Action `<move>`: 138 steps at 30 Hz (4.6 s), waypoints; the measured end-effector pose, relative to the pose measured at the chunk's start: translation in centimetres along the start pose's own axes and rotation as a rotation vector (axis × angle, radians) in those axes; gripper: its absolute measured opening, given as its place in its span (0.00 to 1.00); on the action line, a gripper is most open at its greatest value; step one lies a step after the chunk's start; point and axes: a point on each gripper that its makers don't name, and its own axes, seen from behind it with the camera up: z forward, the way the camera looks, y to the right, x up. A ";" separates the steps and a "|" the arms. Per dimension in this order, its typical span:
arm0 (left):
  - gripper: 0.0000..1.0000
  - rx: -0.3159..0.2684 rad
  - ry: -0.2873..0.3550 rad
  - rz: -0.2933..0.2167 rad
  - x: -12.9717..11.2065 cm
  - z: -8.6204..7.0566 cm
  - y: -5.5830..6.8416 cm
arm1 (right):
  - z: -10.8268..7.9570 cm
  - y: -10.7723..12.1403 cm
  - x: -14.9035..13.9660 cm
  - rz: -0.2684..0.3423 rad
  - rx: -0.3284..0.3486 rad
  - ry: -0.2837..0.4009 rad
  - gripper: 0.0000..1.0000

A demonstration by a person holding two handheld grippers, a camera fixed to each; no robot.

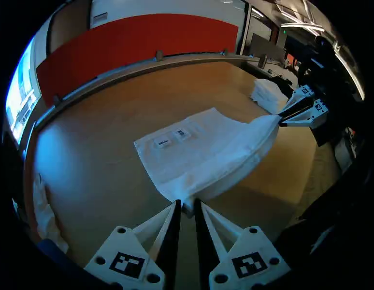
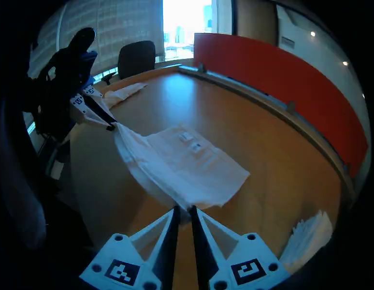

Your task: Fold towel

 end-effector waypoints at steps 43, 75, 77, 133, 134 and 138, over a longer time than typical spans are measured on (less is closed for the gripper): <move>0.20 0.018 0.014 -0.007 2.6 0.8 -1.4 | 0.7 1.6 0.7 -0.014 -0.009 -0.032 0.18; 0.20 0.050 0.007 -0.011 4.9 6.8 -5.1 | 5.4 6.8 0.6 0.029 -0.045 -0.080 0.18; 0.20 0.053 0.005 -0.008 4.9 7.2 -5.3 | 5.8 7.1 0.5 0.029 -0.048 -0.086 0.18; 0.91 0.161 -0.003 -0.024 4.1 13.1 -9.7 | 11.7 11.6 -1.2 0.133 -0.181 -0.093 1.00; 0.91 0.160 -0.001 -0.027 4.1 13.0 -9.6 | 11.6 11.6 -1.2 0.132 -0.181 -0.093 1.00; 0.91 0.157 0.002 -0.033 4.1 12.8 -9.5 | 11.4 11.4 -1.2 0.132 -0.179 -0.091 1.00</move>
